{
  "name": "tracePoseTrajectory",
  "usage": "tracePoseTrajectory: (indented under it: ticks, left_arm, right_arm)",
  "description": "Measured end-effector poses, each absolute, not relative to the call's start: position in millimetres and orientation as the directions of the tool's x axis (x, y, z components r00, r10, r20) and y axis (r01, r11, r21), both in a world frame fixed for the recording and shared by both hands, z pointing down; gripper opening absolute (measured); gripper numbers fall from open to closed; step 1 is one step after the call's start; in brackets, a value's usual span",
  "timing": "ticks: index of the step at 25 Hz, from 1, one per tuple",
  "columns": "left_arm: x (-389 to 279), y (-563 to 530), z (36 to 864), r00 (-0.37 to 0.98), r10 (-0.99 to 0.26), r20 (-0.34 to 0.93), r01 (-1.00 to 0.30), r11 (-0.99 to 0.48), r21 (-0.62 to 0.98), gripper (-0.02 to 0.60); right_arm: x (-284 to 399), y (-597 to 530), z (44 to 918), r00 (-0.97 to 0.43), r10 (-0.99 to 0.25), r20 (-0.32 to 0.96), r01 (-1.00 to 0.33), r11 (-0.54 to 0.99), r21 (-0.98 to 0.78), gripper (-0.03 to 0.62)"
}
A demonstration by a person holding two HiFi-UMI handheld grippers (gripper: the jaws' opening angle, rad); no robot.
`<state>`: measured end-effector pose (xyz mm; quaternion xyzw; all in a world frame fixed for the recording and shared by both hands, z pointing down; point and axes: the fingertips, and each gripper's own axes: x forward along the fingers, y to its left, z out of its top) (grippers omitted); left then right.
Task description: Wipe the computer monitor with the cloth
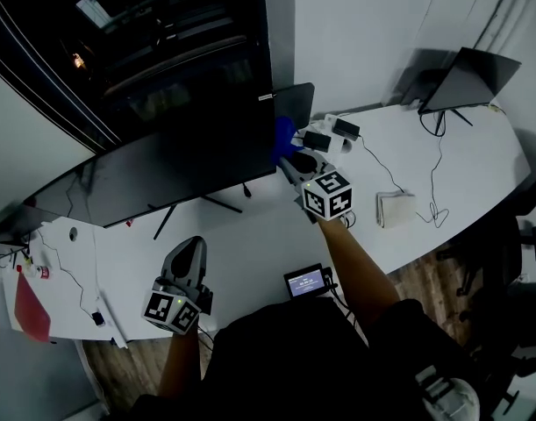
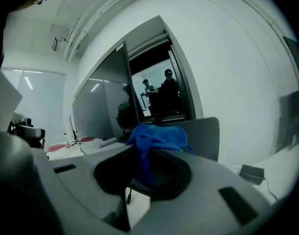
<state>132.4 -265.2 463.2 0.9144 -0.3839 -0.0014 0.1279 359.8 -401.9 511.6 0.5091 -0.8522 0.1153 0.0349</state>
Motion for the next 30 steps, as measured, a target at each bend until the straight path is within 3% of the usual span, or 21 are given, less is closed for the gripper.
tracePoseTrajectory:
  ticks: [11, 20, 30]
  left_arm:
    - [120.9, -255.9, 477.0, 0.697, -0.706, 0.121, -0.712, -0.662, 0.234, -0.006]
    - [105.0, -251.1, 488.3, 0.674, -0.722, 0.155, -0.733, -0.627, 0.265, -0.006]
    - [83.6, -254.7, 491.0, 0.665, -0.725, 0.176, -0.741, -0.614, 0.272, -0.006]
  right_arm:
    - [357.6, -395.5, 585.4, -0.486, -0.818, 0.308, -0.872, 0.43, -0.233, 0.061]
    - [360.4, -404.8, 614.9, -0.472, -0.815, 0.335, -0.873, 0.378, -0.309, 0.061]
    - [367.0, -411.2, 651.7, -0.411, -0.863, 0.295, -0.772, 0.157, -0.616, 0.061]
